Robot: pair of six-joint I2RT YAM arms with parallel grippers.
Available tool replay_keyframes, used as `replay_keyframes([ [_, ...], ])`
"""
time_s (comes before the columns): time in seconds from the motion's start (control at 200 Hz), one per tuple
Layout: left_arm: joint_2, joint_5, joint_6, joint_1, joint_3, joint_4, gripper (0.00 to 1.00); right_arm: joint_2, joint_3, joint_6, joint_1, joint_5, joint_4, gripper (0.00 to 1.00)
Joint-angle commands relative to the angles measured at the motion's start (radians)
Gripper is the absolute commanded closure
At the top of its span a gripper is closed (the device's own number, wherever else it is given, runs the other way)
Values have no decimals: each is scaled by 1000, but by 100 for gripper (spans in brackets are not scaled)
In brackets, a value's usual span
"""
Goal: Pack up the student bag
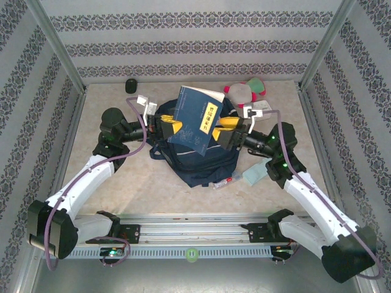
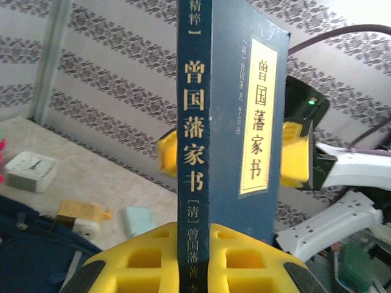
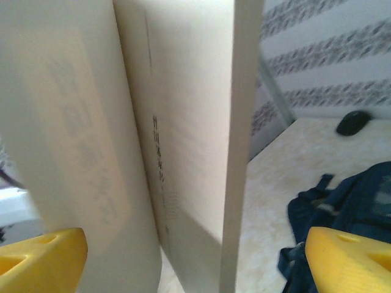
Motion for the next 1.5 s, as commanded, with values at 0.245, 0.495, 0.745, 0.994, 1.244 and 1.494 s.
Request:
replay_keyframes([
  [0.245,19,34,-31,-15,32,130,100,-46,-35,-11,31,13,37,7],
  [0.495,28,93,-85,-36,39,205,100,110,54,26,83,-64,134,6],
  [0.745,11,11,-41,-36,20,144,100,144,35,87,82,-209,249,22],
  [0.994,-6,-77,80,-36,23,-9,96,60,-22,49,73,-110,263,86],
  [1.244,-75,-173,355,-36,91,-379,50,-17,-26,-197,77,28,5,100],
  [1.494,-129,-293,854,-41,238,-933,29,-78,24,-649,178,311,-530,100],
])
